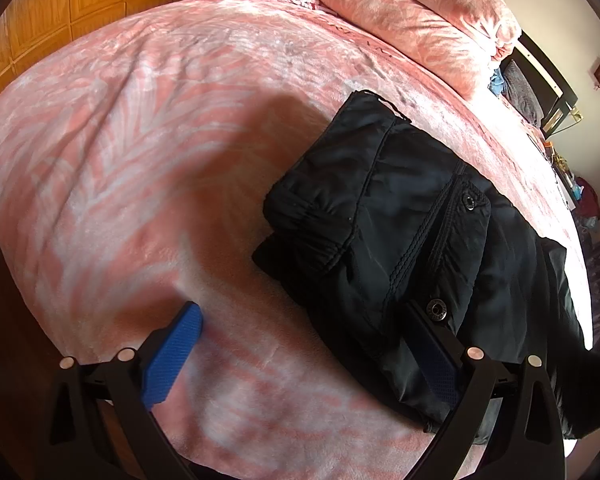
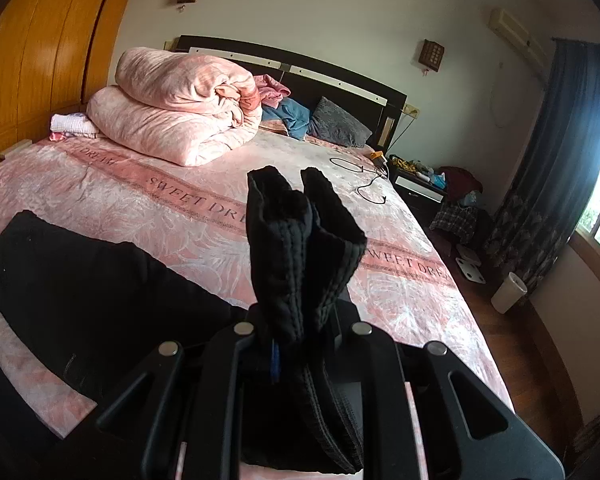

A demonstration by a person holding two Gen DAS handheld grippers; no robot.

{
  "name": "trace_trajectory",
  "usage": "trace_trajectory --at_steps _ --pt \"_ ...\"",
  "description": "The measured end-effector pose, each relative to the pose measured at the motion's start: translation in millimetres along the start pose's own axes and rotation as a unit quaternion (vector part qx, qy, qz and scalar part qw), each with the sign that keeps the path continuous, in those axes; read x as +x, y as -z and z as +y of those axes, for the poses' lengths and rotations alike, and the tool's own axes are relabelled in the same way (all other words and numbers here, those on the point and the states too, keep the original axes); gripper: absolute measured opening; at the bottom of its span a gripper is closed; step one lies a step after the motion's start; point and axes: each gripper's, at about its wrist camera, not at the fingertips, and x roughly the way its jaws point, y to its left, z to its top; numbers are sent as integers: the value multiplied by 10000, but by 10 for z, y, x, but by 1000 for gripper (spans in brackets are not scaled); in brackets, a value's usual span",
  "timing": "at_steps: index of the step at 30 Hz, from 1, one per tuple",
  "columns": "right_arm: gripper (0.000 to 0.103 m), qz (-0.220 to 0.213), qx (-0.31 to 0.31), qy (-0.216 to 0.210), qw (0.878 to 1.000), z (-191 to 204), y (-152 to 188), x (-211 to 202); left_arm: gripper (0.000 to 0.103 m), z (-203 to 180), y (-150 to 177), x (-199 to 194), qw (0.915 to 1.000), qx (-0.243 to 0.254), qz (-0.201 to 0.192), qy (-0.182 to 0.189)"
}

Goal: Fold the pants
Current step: 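Lift the held pant leg up off the bed with the right tool, then swing the held pant leg over onto the folded pants with the right tool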

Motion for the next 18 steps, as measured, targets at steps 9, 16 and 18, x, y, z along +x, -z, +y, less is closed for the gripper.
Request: trace_trajectory --at_steps 9,16,18 --pt "14 -3 -634 179 9978 325 33 42 99 14 2 -5 10000 -31 5 45" --pt "14 63 -1018 228 9945 577 79 80 99 18 5 -6 10000 -39 2 51" --pt "14 64 -1175 293 9926 674 113 88 99 19 5 -6 10000 -42 3 56"
